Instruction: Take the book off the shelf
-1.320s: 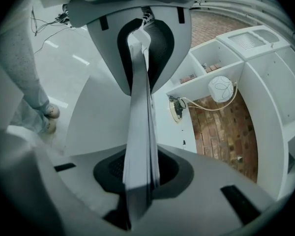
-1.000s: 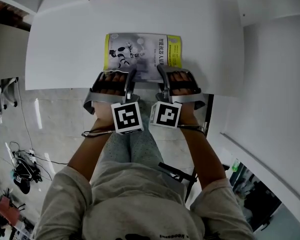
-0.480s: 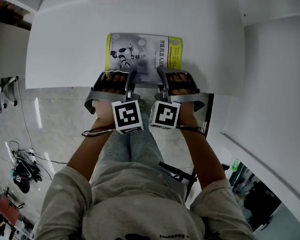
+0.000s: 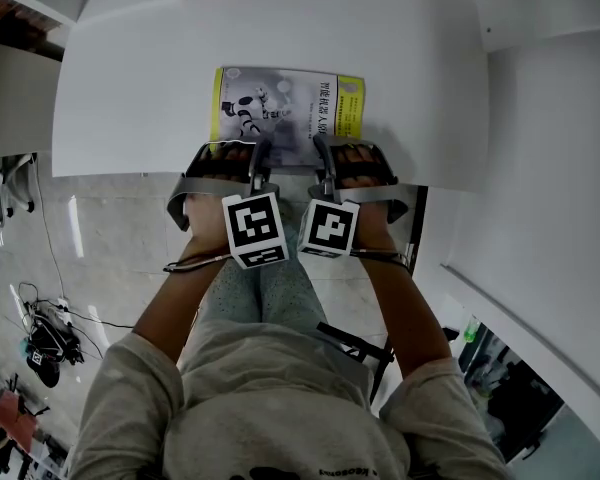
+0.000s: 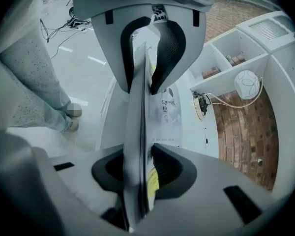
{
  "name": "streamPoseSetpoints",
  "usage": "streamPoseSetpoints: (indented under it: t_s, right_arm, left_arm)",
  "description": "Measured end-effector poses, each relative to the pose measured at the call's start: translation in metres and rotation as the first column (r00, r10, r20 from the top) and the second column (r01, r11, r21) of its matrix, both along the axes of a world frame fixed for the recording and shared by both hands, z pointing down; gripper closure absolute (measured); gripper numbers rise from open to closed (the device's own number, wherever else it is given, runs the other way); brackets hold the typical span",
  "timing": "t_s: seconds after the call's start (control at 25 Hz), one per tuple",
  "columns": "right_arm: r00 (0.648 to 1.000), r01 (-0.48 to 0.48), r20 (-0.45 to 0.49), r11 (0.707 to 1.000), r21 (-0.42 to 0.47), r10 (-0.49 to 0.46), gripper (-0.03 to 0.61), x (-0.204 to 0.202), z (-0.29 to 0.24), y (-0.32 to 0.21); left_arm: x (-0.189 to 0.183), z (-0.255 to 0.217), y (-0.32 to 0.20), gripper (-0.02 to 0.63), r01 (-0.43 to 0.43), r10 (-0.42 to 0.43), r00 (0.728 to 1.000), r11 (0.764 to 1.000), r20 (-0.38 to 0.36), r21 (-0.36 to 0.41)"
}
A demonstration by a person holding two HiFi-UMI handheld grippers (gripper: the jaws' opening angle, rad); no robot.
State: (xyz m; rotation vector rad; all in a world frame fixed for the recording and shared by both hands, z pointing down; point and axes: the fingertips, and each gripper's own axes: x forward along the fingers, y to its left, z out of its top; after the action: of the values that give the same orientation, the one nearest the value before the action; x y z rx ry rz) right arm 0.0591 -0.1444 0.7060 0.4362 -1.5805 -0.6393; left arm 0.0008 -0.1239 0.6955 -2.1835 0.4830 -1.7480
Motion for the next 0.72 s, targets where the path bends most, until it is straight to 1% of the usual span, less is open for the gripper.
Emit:
streamPoseSetpoints:
  t_s: [0.08, 0.16, 0.32, 0.44, 0.52, 0.72]
  right_arm:
    - [1.0, 0.01, -0.017, 1.0, 0.008, -0.009, 0.465, 0.002, 0.001, -0.001]
    - [1.0, 0.009, -0.02, 1.0, 0.003, -0.009, 0.464, 0.001, 0.002, 0.0]
    - [1.0, -0.001, -0.022, 1.0, -0.024, 0.0, 0.454, -0.001, 0.003, 0.002]
    - [0.999, 0.012, -0.05, 1.0, -0.012, -0.013, 0.453, 0.002, 0.006, 0.001]
    - [0.999, 0.01, -0.052, 1.0, -0.016, -0.011, 0.449, 0.003, 0.006, 0.001]
    - [1.0, 0.002, -0.031, 0.995, -0.096, -0.005, 0.412, 0.001, 0.005, 0.007]
  left_arm:
    - [-0.001, -0.002, 0.003, 0.474, 0.006, -0.006, 1.0, 1.0, -0.007, -0.029]
    - [-0.002, -0.006, 0.007, 0.472, 0.017, -0.019, 0.999, 0.998, -0.031, -0.06]
    - [-0.004, -0.018, 0.013, 0.472, 0.057, -0.073, 0.99, 0.99, -0.123, -0.126]
    - [-0.005, -0.029, 0.015, 0.472, 0.091, -0.125, 0.972, 0.981, -0.2, -0.17]
    - [-0.006, -0.038, 0.014, 0.472, 0.114, -0.158, 0.957, 0.976, -0.244, -0.187]
    - [-0.009, -0.054, 0.015, 0.474, 0.163, -0.223, 0.923, 0.964, -0.312, -0.208]
